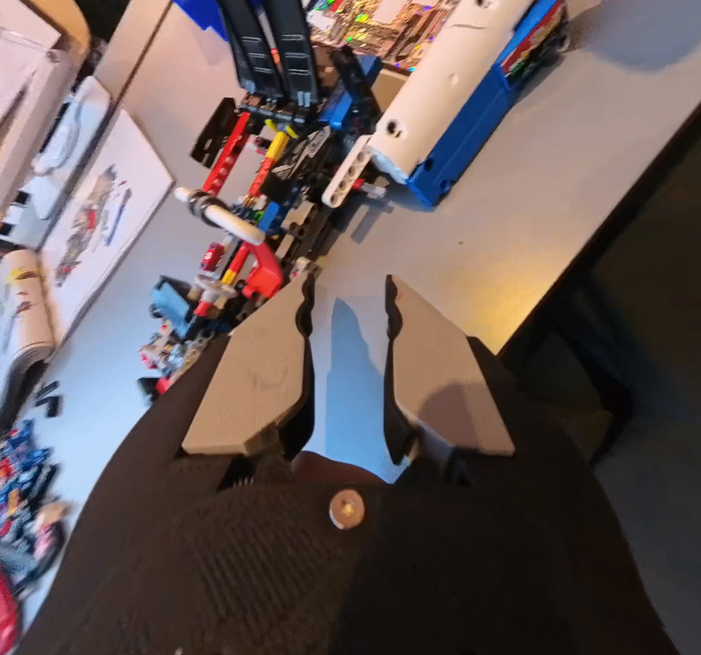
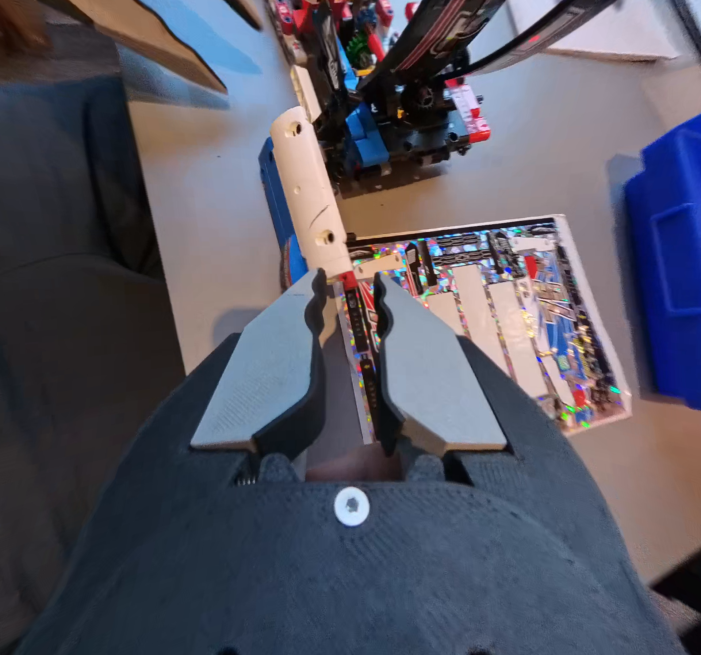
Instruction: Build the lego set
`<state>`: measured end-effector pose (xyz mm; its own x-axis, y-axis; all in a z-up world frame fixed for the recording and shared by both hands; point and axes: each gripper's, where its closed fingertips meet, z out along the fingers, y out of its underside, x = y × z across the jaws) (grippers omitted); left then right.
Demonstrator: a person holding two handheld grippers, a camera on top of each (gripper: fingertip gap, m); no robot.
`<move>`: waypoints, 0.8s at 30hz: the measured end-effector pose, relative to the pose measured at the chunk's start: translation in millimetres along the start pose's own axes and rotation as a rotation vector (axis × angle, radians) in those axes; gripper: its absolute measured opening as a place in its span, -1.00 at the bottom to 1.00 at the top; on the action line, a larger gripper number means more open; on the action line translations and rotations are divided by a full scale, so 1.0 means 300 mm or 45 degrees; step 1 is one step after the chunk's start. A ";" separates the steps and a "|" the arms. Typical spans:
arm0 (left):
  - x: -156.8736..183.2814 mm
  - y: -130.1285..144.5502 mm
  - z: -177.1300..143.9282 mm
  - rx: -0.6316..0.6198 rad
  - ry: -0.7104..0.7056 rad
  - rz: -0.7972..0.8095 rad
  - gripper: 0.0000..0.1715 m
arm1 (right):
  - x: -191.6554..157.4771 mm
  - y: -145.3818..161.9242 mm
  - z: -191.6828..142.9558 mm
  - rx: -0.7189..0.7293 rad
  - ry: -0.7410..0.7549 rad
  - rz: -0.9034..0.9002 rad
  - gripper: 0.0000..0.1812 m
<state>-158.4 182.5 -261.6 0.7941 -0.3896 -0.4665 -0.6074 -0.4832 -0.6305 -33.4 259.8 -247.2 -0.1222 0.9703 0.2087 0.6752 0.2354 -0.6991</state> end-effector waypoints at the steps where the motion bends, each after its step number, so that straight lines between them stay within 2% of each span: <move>1: 0.017 -0.002 0.012 0.008 0.048 -0.025 -0.59 | -0.003 0.002 0.009 0.002 -0.053 0.018 -0.76; 6: 0.035 -0.009 0.059 0.035 0.148 -0.091 -0.61 | -0.015 0.019 0.039 -0.034 -0.217 0.046 -0.73; 13: 0.065 -0.039 0.082 0.084 0.290 -0.183 -0.64 | -0.060 -0.015 0.058 0.042 -0.379 0.045 -0.78; 16: 0.069 -0.042 0.082 0.084 0.317 -0.205 -0.60 | -0.078 -0.034 0.045 0.121 -0.412 0.022 -0.86; 21: 0.102 -0.057 0.075 0.109 0.355 -0.195 -0.64 | -0.093 -0.049 0.023 0.175 -0.374 -0.084 -0.87; 24: 0.110 -0.062 0.074 0.114 0.356 -0.185 -0.67 | -0.115 -0.058 0.016 0.210 -0.420 -0.091 -0.87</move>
<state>-120.5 196.2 -279.0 0.8284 -0.5279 -0.1872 -0.4743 -0.4832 -0.7359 -44.5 222.4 -245.4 -0.4106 0.9105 0.0487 0.5336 0.2833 -0.7968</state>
